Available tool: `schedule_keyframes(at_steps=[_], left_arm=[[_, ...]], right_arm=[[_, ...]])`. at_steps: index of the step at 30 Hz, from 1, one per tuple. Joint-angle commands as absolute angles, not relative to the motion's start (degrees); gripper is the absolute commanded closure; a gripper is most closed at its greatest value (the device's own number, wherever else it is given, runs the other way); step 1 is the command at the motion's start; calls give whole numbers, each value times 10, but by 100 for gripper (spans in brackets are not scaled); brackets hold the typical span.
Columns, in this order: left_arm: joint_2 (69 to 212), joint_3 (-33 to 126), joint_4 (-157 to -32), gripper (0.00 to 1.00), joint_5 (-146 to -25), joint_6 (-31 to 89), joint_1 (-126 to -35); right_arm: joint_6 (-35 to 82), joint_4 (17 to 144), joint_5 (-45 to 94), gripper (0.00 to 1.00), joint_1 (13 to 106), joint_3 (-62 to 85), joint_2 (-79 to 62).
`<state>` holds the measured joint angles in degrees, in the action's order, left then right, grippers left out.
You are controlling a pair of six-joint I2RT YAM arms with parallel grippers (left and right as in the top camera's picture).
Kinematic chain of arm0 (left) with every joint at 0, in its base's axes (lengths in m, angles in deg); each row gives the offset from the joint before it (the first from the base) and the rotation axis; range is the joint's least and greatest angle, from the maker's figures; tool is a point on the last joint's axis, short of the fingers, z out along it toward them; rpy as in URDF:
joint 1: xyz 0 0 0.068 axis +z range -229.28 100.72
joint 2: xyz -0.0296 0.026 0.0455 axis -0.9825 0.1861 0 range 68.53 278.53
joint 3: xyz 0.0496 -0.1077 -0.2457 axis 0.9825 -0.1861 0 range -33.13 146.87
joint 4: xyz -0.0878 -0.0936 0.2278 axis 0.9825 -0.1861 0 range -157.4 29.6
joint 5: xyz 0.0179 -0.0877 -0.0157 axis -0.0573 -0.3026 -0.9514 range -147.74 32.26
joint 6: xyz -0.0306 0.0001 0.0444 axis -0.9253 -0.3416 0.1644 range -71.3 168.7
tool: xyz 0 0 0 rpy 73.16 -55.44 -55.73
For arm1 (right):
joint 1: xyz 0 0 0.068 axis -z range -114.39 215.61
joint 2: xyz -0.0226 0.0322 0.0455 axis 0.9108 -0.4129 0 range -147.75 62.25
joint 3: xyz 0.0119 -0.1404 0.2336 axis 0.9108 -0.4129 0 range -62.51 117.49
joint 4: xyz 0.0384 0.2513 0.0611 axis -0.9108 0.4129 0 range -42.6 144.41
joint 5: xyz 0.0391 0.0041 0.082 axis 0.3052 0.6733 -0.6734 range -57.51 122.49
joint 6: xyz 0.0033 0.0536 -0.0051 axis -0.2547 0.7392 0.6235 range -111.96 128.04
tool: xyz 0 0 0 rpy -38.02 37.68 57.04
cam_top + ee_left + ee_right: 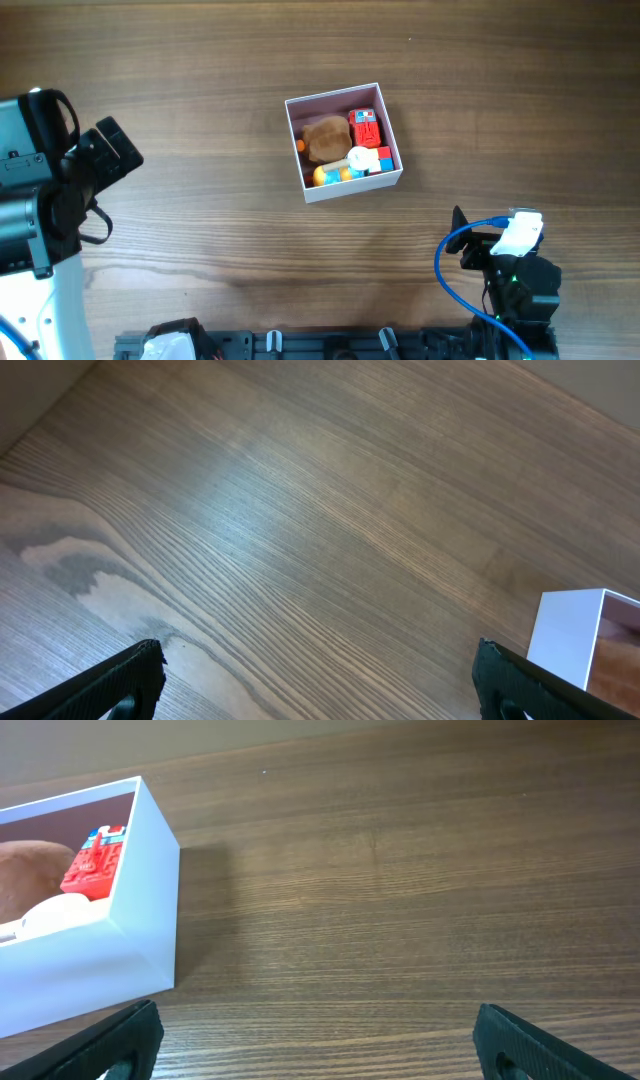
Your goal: Pack container
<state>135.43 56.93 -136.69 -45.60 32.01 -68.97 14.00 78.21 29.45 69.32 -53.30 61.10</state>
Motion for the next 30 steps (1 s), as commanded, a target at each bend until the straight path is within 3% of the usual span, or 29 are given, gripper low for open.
schedule_keyframes(at_steps=[1, 14, 18, 30], left_arm=[[1353, 571, -1365, 0, -461, 313, -685], [1318, 570, -1365, 0, -446, 319, -686], [1246, 531, -1296, 0, -456, 315, -686], [1000, 74, -951, 0, -559, 315, -751]], right_arm=[[146, 781, 283, 0, 696, -537, 620], [146, 781, 283, 0, 696, -537, 620], [146, 781, 283, 0, 696, -537, 620], [146, 781, 283, 0, 696, -537, 620]])
